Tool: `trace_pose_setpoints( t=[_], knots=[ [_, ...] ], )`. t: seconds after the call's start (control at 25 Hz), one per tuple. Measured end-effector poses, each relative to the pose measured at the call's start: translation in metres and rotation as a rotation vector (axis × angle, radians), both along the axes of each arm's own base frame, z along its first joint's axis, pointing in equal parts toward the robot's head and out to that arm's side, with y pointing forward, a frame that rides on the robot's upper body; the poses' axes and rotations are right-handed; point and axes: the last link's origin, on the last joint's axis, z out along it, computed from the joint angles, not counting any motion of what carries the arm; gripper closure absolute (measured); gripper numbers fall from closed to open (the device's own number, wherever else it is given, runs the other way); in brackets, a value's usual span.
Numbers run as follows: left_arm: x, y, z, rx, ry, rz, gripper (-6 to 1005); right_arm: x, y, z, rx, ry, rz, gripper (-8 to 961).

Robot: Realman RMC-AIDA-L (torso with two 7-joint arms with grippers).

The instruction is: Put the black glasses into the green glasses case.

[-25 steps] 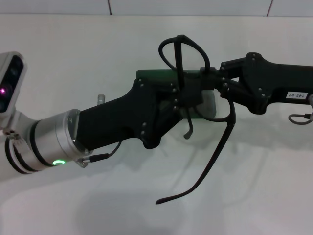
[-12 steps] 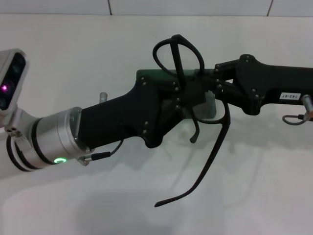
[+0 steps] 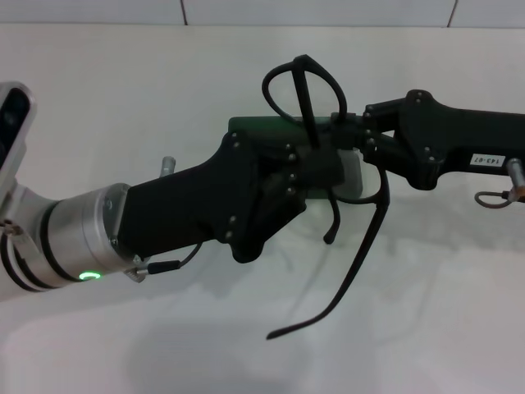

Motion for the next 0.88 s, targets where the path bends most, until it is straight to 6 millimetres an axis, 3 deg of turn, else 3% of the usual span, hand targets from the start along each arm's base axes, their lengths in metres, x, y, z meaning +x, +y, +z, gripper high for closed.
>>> trace_pose_setpoints(
  t=[0.88],
  knots=[
    [-0.002, 0.005, -0.006, 0.011, 0.03, 0.051, 971, -0.004, -0.013, -0.001, -0.077, 0.056, 0.044, 881]
  ],
)
